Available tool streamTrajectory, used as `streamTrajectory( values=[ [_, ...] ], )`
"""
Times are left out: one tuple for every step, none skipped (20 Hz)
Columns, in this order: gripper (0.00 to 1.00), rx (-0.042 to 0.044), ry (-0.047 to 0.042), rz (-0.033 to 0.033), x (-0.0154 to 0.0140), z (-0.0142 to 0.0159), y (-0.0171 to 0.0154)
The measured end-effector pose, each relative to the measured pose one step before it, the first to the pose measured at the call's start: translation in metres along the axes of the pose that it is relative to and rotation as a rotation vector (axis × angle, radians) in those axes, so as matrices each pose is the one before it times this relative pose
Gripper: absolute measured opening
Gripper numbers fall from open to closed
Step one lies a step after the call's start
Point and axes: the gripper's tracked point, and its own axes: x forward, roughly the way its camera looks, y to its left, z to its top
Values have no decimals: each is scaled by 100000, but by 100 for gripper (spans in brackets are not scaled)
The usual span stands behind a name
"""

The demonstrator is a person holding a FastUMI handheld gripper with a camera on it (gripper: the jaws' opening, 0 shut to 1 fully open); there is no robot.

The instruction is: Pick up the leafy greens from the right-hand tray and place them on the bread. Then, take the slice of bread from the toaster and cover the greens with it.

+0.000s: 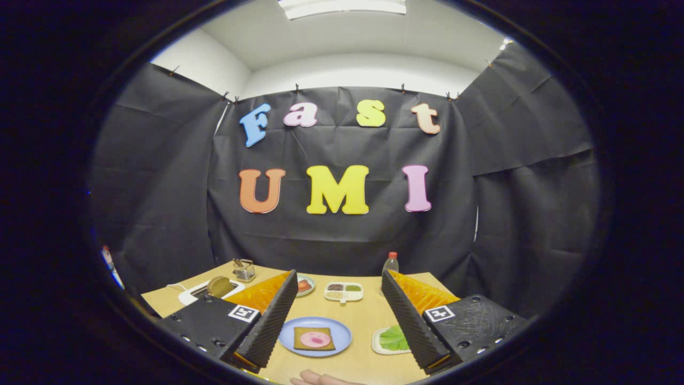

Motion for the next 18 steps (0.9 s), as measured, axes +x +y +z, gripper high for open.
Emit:
streamTrajectory(
  values=[
    [96, -59, -179, -511, 650, -138, -886],
    [96, -183, 233, -902, 875, -434, -1006],
    [96, -27, 1022, -995, 948, -693, -1080],
    [97, -9, 1786, -1066, 1084, -1093, -996],
    [96, 232, 2333, -434, 1068, -1120, -1107],
    [96, -59, 2830, -511, 1158, -1252, -1102],
    [97, 163, 2571, -2664, 1172, -1076, -1640],
    [96, -93, 1155, -2081, 1351, -828, -1686],
    [96, -210, 1451, -2275, 1370, -951, -1504],
    [96, -458, 2530, -1883, 1460, -1452, -1355],
    [96, 18, 3211, -2004, 1593, -1561, -1452],
    [96, 463, 2695, -594, 1244, -1276, -894],
    [96, 73, 3170, -1149, 1409, -1315, -997],
    [96, -972, 2268, -1629, 1373, -1240, -1129],
    [97, -1239, 2403, -1656, 1494, -1140, -828],
    [97, -1942, 2933, -1985, 1303, -1393, -913],
    [97, -1795, 3567, -2318, 1230, -1410, -944],
    [97, -1372, 3341, -1741, 1070, -1553, -845]
  ],
)
